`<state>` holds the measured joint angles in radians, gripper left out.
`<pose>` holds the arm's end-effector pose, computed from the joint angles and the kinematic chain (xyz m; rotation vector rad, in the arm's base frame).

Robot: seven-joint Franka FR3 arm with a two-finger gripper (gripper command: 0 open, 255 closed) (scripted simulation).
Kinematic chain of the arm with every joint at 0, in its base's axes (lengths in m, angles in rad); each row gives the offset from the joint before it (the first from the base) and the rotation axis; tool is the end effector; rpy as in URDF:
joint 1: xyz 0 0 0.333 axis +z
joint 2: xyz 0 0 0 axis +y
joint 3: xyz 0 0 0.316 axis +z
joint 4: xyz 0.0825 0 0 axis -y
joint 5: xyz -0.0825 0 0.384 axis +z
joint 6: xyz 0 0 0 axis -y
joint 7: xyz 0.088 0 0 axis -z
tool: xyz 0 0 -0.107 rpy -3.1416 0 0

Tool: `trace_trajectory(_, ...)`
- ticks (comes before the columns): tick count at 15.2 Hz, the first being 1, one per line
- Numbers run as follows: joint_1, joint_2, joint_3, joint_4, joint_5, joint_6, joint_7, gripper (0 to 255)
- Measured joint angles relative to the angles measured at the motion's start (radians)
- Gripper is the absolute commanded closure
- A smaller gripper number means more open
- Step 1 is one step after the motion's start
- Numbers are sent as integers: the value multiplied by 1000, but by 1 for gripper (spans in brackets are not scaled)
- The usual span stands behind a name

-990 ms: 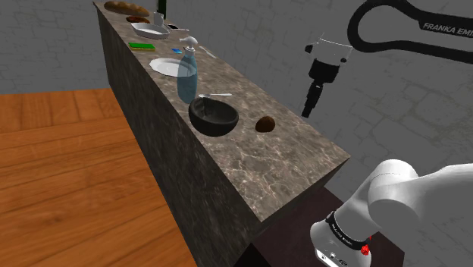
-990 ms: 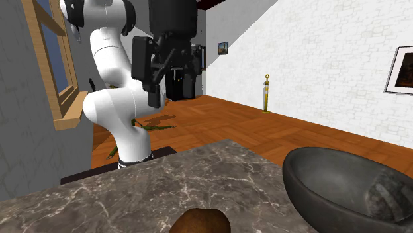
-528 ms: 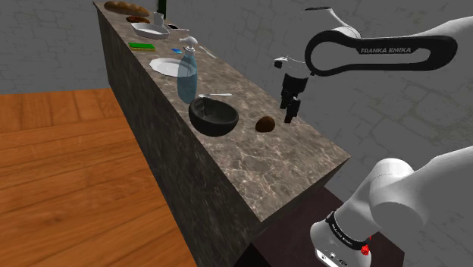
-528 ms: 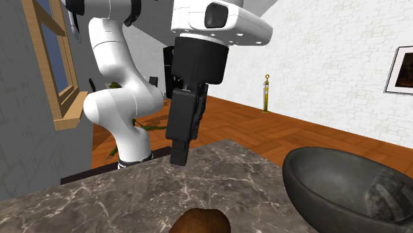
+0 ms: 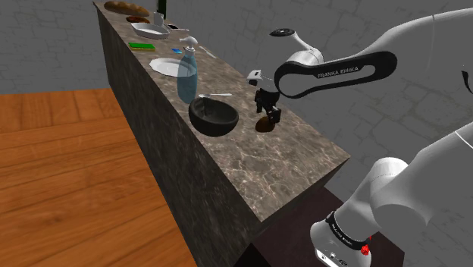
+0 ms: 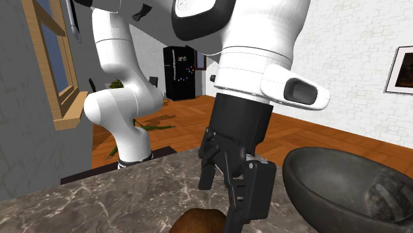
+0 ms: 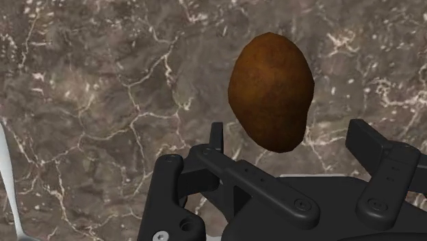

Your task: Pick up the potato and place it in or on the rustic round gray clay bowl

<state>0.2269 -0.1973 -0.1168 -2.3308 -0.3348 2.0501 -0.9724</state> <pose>0.4675 0.0330 0.4115 2.3652 1.7129 -0.2731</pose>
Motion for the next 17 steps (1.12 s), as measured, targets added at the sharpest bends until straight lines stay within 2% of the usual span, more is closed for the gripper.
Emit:
trace_trajectory(7, -10, 50, -15, -49, -29, 105, -13, 0)
trace_trajectory(14, -12, 55, -16, -54, -32, 116, -12, 0)
trace_trajectory(15, -12, 55, -16, -54, -32, 116, -12, 255)
trace_trajectory(17, -12, 54, -16, -53, -32, 115, -13, 255)
